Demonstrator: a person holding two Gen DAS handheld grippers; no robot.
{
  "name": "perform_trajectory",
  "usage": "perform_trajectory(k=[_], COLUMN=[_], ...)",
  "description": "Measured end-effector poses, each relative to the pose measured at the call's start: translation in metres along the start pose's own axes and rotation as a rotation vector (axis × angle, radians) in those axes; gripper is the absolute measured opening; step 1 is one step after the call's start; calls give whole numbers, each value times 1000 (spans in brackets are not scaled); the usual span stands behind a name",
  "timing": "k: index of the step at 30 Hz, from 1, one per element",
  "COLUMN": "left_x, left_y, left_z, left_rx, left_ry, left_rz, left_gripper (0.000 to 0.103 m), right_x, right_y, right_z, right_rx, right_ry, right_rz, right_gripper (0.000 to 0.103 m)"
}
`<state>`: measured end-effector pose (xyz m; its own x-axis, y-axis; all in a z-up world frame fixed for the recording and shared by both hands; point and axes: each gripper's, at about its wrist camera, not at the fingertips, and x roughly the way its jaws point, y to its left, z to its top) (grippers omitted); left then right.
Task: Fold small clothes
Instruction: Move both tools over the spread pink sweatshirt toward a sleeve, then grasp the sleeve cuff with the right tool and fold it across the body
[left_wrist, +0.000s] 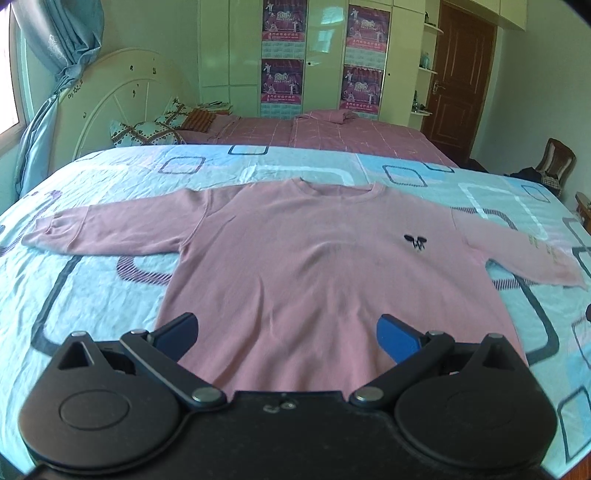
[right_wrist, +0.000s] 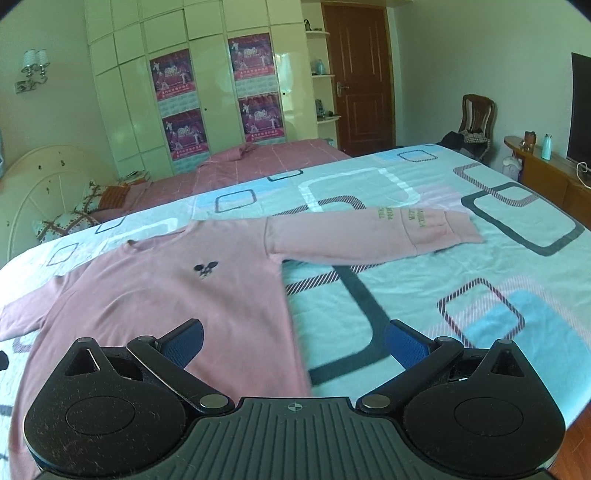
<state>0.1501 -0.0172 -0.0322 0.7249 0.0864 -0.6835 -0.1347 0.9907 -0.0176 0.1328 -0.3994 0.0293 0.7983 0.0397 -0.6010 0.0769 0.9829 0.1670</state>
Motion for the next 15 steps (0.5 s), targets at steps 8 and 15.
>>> perform_trajectory(k=[8,15], left_x=[54,96], left_y=[-34,-56], left_z=[25,36], left_rx=[-8,25], left_ry=[1,27], left_rz=[5,17], left_gripper=[102,102], right_x=[72,135], right_y=[-62,-126], right_z=[36,54], right_rx=[43,118], right_ry=[21,38], right_rz=[-50,-132], right_gripper=[103,102])
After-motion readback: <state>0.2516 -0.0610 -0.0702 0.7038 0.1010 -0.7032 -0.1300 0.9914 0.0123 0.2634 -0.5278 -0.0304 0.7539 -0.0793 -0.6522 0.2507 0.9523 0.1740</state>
